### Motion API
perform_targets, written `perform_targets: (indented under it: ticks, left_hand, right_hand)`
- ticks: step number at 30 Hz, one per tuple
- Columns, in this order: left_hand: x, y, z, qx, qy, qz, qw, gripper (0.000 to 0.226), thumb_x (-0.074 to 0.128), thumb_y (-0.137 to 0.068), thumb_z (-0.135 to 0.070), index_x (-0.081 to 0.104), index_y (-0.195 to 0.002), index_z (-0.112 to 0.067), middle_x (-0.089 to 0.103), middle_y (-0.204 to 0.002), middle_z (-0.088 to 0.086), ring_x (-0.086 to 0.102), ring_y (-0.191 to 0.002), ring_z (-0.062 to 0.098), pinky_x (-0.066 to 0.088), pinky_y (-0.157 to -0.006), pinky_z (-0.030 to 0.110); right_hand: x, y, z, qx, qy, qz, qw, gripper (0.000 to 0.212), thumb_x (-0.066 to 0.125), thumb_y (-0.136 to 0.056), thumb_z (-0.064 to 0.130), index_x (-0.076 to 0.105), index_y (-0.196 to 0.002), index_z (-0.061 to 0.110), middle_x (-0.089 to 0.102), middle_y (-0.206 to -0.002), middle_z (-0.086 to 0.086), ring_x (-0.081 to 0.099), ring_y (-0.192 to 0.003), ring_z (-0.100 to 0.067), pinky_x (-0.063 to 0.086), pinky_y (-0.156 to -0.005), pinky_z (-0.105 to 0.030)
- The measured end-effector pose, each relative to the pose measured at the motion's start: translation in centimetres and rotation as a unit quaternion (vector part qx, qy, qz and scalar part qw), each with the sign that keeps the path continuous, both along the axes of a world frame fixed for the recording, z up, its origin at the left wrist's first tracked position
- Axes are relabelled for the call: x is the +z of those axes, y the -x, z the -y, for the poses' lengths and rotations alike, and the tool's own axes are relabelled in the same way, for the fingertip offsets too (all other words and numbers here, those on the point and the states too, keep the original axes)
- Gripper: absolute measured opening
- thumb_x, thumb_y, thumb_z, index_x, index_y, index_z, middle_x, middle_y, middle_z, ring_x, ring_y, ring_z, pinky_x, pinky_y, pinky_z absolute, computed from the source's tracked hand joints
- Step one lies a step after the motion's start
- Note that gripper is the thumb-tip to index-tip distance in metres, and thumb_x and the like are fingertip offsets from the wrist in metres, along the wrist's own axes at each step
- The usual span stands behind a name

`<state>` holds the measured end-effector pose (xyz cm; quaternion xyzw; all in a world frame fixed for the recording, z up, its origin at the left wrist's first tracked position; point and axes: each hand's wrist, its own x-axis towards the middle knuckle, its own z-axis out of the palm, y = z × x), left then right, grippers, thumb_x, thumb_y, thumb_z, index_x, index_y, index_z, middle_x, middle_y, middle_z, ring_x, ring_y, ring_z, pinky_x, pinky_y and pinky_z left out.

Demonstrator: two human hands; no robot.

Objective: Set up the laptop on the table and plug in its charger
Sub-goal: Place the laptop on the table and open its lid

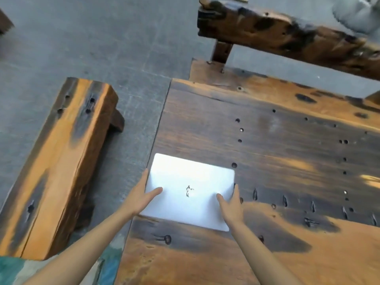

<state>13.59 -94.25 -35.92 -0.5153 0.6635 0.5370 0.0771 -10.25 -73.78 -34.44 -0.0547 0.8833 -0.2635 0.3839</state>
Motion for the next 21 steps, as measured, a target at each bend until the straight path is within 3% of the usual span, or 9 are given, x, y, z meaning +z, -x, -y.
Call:
perform_targets:
  ticks: [3, 7, 9, 11, 13, 16, 19, 21]
  left_hand:
    - [-0.7, 0.1, 0.2, -0.002, -0.009, 0.005, 1.0, 0.103, 0.073, -0.086, -0.05, 0.008, -0.162, -0.027, 0.026, -0.166, -0.003, 0.032, -0.149, 0.028, 0.031, -0.12, 0.053]
    - [-0.9, 0.3, 0.6, 0.053, -0.056, -0.019, 0.997, 0.094, 0.078, -0.087, -0.03, 0.019, -0.16, -0.025, 0.037, -0.159, 0.003, 0.044, -0.141, 0.026, 0.039, -0.115, 0.052]
    - [-0.9, 0.8, 1.0, 0.101, -0.08, -0.023, 0.991, 0.089, 0.077, -0.088, -0.02, 0.025, -0.159, -0.022, 0.044, -0.152, 0.004, 0.052, -0.131, 0.025, 0.049, -0.105, 0.045]
    - [-0.8, 1.5, 1.6, 0.161, -0.108, -0.034, 0.98, 0.083, 0.074, -0.088, -0.008, 0.03, -0.157, -0.023, 0.053, -0.14, -0.005, 0.059, -0.118, 0.02, 0.055, -0.085, 0.035]
    - [-0.8, 2.0, 2.2, 0.197, -0.134, -0.052, 0.97, 0.078, 0.071, -0.087, 0.003, 0.039, -0.152, -0.025, 0.06, -0.126, -0.014, 0.065, -0.106, 0.016, 0.058, -0.076, 0.035]
    - [-1.0, 2.1, 2.8, 0.205, -0.145, -0.056, 0.966, 0.074, 0.066, -0.085, 0.013, 0.047, -0.146, -0.024, 0.062, -0.129, -0.004, 0.067, -0.104, 0.025, 0.058, -0.085, 0.045]
    - [-1.4, 1.6, 3.3, 0.213, -0.151, -0.048, 0.964, 0.07, 0.06, -0.086, 0.018, 0.05, -0.145, -0.019, 0.058, -0.135, 0.007, 0.063, -0.113, 0.035, 0.054, -0.096, 0.053]
    - [-1.6, 1.2, 3.5, 0.212, -0.157, -0.046, 0.963, 0.07, 0.056, -0.086, 0.02, 0.052, -0.143, -0.021, 0.058, -0.135, 0.01, 0.063, -0.109, 0.031, 0.054, -0.091, 0.05]
  right_hand:
    - [-0.6, -0.1, 0.4, -0.019, -0.013, 0.007, 1.0, 0.093, 0.072, -0.092, 0.037, 0.014, -0.163, 0.021, 0.021, -0.166, -0.004, 0.025, -0.151, -0.027, 0.028, -0.121, -0.048]
    - [-1.2, 1.1, 1.1, -0.054, -0.018, 0.023, 0.998, 0.095, 0.08, -0.085, 0.033, 0.024, -0.16, 0.02, 0.026, -0.157, -0.004, 0.034, -0.143, -0.03, 0.036, -0.116, -0.048]
    - [-1.5, 1.8, 1.1, -0.083, -0.012, 0.038, 0.996, 0.089, 0.083, -0.082, 0.029, 0.035, -0.156, 0.019, 0.034, -0.149, -0.004, 0.046, -0.133, -0.029, 0.044, -0.107, -0.041]
    - [-1.8, 2.4, 1.1, -0.122, 0.005, 0.058, 0.991, 0.08, 0.084, -0.079, 0.02, 0.044, -0.148, 0.019, 0.046, -0.142, -0.005, 0.058, -0.119, -0.025, 0.052, -0.1, -0.043]
    - [-2.1, 2.8, 1.0, -0.157, 0.02, 0.075, 0.985, 0.076, 0.084, -0.078, 0.011, 0.046, -0.144, 0.018, 0.054, -0.138, -0.004, 0.063, -0.111, -0.021, 0.056, -0.091, -0.042]
    - [-2.2, 3.4, 0.5, -0.194, 0.042, 0.097, 0.975, 0.069, 0.08, -0.081, -0.001, 0.049, -0.141, 0.013, 0.063, -0.13, -0.003, 0.066, -0.105, -0.016, 0.055, -0.074, -0.03]
    - [-2.3, 4.1, 0.1, -0.213, 0.049, 0.128, 0.967, 0.061, 0.075, -0.082, -0.008, 0.054, -0.137, 0.01, 0.067, -0.126, -0.004, 0.069, -0.108, -0.024, 0.059, -0.087, -0.044]
    - [-2.4, 4.5, -0.3, -0.204, 0.052, 0.153, 0.966, 0.057, 0.073, -0.084, -0.009, 0.057, -0.134, 0.011, 0.069, -0.123, -0.002, 0.069, -0.108, -0.025, 0.059, -0.092, -0.047]
